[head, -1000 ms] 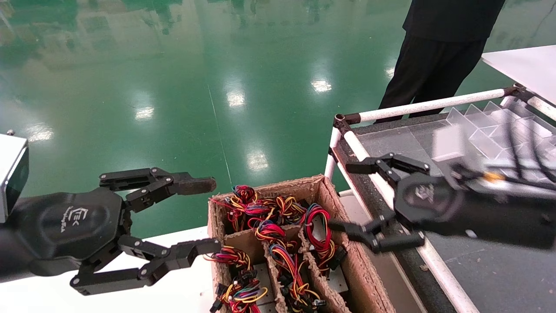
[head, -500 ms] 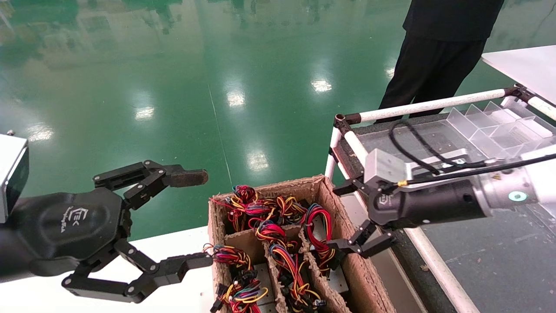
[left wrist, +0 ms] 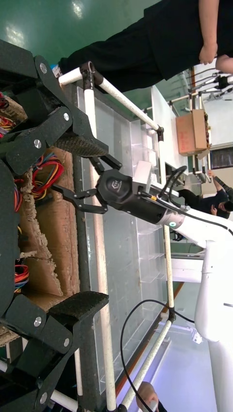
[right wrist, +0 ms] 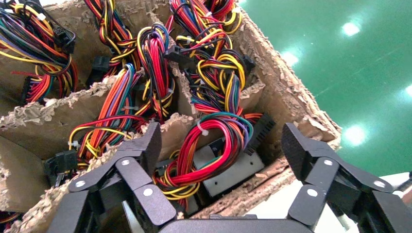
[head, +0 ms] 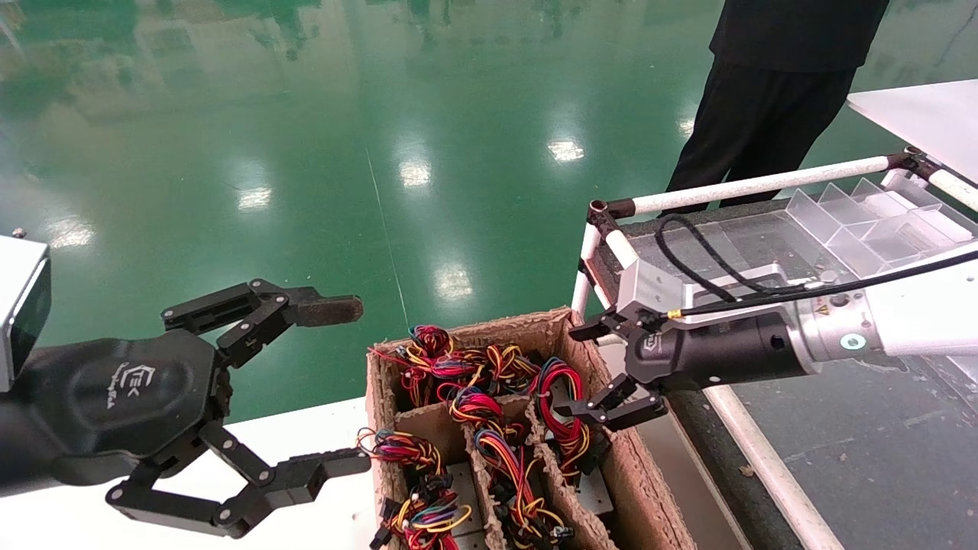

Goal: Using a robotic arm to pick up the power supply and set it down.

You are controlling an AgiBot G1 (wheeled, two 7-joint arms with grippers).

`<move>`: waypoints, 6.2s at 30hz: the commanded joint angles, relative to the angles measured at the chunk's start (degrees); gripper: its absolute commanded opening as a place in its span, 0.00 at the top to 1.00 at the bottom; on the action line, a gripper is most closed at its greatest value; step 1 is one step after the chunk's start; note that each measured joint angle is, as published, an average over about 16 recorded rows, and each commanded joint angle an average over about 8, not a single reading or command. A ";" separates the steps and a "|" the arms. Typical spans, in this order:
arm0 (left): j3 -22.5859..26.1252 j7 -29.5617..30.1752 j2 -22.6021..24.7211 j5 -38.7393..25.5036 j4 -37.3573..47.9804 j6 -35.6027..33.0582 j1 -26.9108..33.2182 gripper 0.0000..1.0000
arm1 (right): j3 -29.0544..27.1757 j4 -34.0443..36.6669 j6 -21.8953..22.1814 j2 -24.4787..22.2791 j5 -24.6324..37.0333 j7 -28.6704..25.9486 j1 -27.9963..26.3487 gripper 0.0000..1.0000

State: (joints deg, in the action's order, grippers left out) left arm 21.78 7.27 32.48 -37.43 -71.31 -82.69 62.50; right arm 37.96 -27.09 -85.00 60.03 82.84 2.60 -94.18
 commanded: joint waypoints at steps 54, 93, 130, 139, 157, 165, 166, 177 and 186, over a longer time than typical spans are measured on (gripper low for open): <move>0.01 0.00 0.00 0.00 0.00 0.00 0.00 0.00 | -6.18 -4.83 -5.00 -9.33 -16.65 4.15 -4.64 1.00; 0.01 -0.01 0.00 0.01 0.00 0.00 0.00 0.00 | -5.00 22.56 38.38 0.29 -3.15 23.93 -19.37 1.00; 0.02 -0.01 -0.01 0.01 0.00 0.01 0.00 0.00 | -5.34 26.77 41.89 9.94 -3.60 28.11 -16.65 0.18; 0.02 -0.01 -0.01 0.01 0.00 0.01 0.00 0.00 | -5.25 27.10 41.63 10.17 -3.47 27.78 -16.83 0.00; 0.02 -0.01 -0.01 0.02 0.00 0.01 0.00 0.00 | -8.47 27.34 34.62 6.00 -8.08 23.61 -19.55 0.00; 0.02 -0.01 -0.01 0.02 0.01 0.03 0.00 0.00 | -11.35 21.62 30.36 2.40 -13.13 19.09 -15.95 0.00; 0.02 -0.01 -0.01 0.02 0.01 0.02 0.00 0.00 | -11.54 20.37 29.79 1.90 -13.64 18.50 -15.06 0.00; 0.02 -0.01 -0.01 0.02 0.02 0.02 0.00 0.00 | -13.65 6.83 23.62 -3.56 -19.18 12.05 -5.40 0.00; 0.02 -0.01 -0.01 0.02 0.02 0.02 0.00 0.00 | -15.38 -4.27 18.55 -8.02 -23.72 6.76 2.51 0.00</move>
State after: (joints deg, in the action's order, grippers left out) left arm 21.80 7.26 32.46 -37.41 -71.29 -82.67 62.50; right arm 22.58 -31.39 -66.45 52.00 59.12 9.35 -91.65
